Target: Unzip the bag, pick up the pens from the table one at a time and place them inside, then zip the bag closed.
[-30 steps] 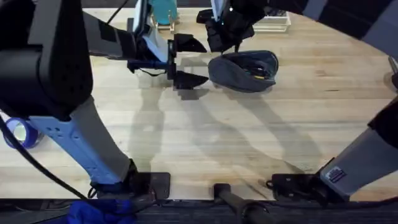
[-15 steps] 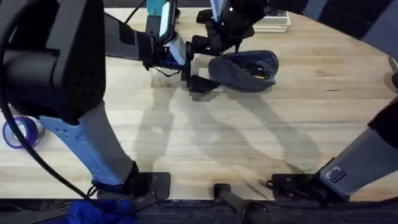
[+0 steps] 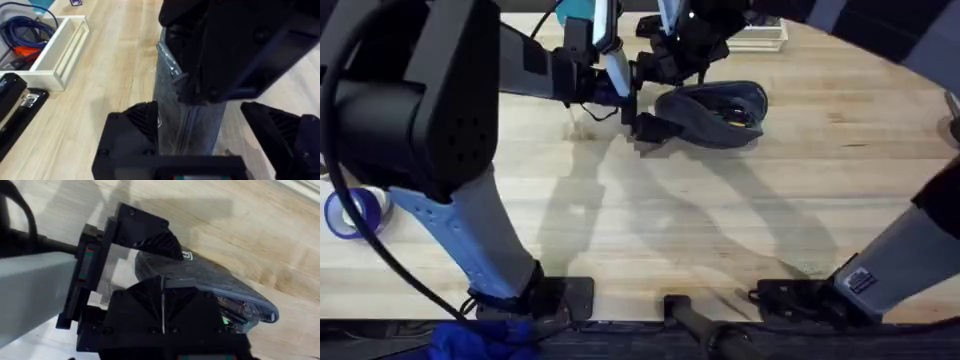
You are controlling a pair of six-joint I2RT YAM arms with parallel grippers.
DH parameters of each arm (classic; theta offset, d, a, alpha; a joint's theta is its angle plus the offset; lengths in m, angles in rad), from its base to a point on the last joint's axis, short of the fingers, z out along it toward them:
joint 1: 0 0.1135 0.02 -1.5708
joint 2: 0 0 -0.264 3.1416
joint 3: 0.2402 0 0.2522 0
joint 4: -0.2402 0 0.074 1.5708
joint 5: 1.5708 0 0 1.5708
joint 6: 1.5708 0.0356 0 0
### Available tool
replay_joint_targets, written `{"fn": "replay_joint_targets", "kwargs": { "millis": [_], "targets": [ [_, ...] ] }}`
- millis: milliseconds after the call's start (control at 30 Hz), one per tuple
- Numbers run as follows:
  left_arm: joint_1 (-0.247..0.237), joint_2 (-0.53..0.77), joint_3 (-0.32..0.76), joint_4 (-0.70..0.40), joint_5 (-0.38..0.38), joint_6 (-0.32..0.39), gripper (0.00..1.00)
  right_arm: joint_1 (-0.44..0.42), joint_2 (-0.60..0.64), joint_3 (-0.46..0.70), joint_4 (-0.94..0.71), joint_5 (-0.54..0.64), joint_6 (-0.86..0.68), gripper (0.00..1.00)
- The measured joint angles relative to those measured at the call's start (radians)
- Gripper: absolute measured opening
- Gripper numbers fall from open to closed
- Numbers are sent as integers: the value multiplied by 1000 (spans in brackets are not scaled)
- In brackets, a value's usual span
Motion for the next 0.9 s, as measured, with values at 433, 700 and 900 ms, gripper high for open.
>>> {"fn": "replay_joint_targets", "kwargs": {
  "millis": [433, 700, 900],
  "targets": [
    [-3, 0, 0, 24, -28, -65, 228, 0, 0, 0, -2, -1, -11, 33],
    [-1, 0, 1, 22, -30, -80, 45, 5, 0, -2, -7, -3, -11, 33],
    [-1, 0, 1, 22, -30, -85, 41, 5, 0, -2, -7, -4, -11, 33]
  ]
}}
